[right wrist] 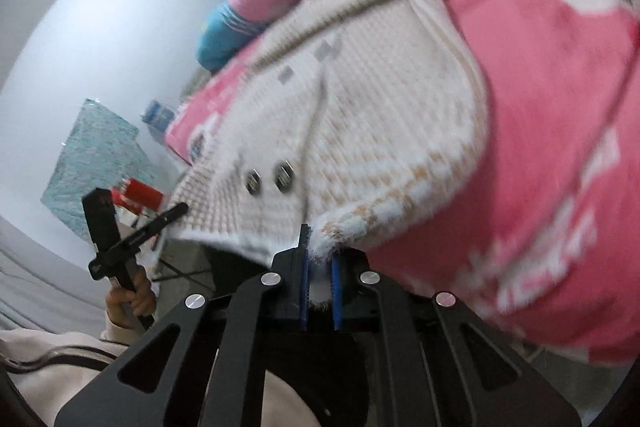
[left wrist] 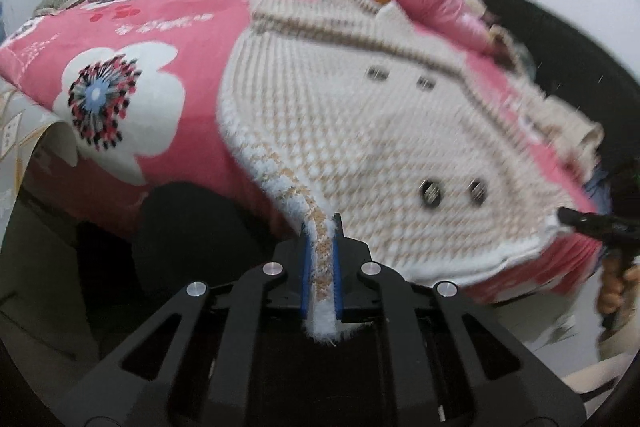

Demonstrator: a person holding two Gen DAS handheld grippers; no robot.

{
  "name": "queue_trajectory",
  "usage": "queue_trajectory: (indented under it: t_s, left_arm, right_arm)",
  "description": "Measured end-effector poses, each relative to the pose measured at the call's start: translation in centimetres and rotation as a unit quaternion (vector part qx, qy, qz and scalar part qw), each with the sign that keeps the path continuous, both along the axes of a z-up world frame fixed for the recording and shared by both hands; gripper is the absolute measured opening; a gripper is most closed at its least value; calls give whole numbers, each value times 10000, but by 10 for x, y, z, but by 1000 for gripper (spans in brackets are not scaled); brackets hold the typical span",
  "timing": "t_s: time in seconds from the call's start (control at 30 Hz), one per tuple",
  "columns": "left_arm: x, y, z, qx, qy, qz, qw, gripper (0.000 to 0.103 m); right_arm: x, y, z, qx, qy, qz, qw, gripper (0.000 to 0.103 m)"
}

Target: Fold large clothes

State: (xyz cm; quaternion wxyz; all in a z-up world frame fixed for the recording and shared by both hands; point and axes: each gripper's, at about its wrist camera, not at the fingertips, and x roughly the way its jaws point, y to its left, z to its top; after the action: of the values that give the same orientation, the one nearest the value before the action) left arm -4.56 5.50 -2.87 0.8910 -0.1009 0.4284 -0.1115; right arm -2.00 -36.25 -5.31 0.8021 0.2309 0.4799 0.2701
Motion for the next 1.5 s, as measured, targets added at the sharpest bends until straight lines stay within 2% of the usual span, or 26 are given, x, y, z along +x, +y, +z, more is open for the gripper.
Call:
queue_trajectory:
  t_s: [0.13, 0.4, 0.63, 0.8, 0.9, 0.97, 1.07, 1.1, 1.13, 1.17, 1.2, 1.27, 1.33, 1.37, 1.43, 1.5]
  left_arm:
    - [15, 4, 21, -308, -231, -34, 9993, 8]
    - [79, 34, 41, -822, -425, 247, 9954, 8]
    - [155, 50, 37, -1034, -344, 317, 9935, 9]
    - [207, 52, 19, -946, -160, 327, 9948, 13]
    - [238, 52, -1, -929, 142, 240, 9953, 19]
    - [249, 53, -13, -1014, 416, 226, 9937, 25]
    - [256, 61, -22, -1311, 564, 161, 9896, 35]
    - [256, 65, -21, -1446, 525, 143, 9880, 41]
    - [254, 69, -19, -1455, 454, 213, 9881, 59]
    - [252, 74, -15, -1331, 322, 393, 9898, 69]
    - [247, 82, -7, -1177, 74, 600, 9912, 73]
    - [242, 92, 1, -1278, -84, 645, 9897, 73]
    - [235, 101, 7, -1405, -136, 763, 9871, 73]
    - [231, 101, 9, -1387, -166, 768, 9872, 73]
    - [218, 97, 15, -1240, -248, 700, 9895, 73]
    - [201, 84, 20, -1068, -352, 483, 9925, 73]
  right_arm:
    - [25, -3, 22, 287, -378, -62, 9989, 9]
    - [85, -6, 37, 775, -646, -357, 9943, 9]
    - [152, -27, 39, 1040, -797, -997, 9864, 9]
    - [193, -37, 20, 1139, -639, -1378, 9818, 9]
    - [215, -42, -2, 936, -424, -1585, 9820, 9]
    - [230, -44, -23, 774, -74, -1676, 9828, 9]
    - [242, -50, -48, 988, 450, -1723, 9790, 11]
    - [243, -53, -51, 1139, 508, -1740, 9768, 11]
    - [244, -55, -52, 1215, 534, -1731, 9759, 11]
    - [244, -56, -51, 1246, 537, -1723, 9757, 12]
    - [244, -57, -51, 1246, 527, -1706, 9760, 13]
    - [244, -56, -47, 1159, 497, -1671, 9778, 19]
    - [238, -55, -41, 1097, 419, -1685, 9787, 34]
    - [237, -56, -36, 1065, 363, -1721, 9786, 38]
    - [230, -59, -26, 925, 183, -1850, 9782, 52]
    - [220, -64, -14, 737, 37, -2026, 9765, 59]
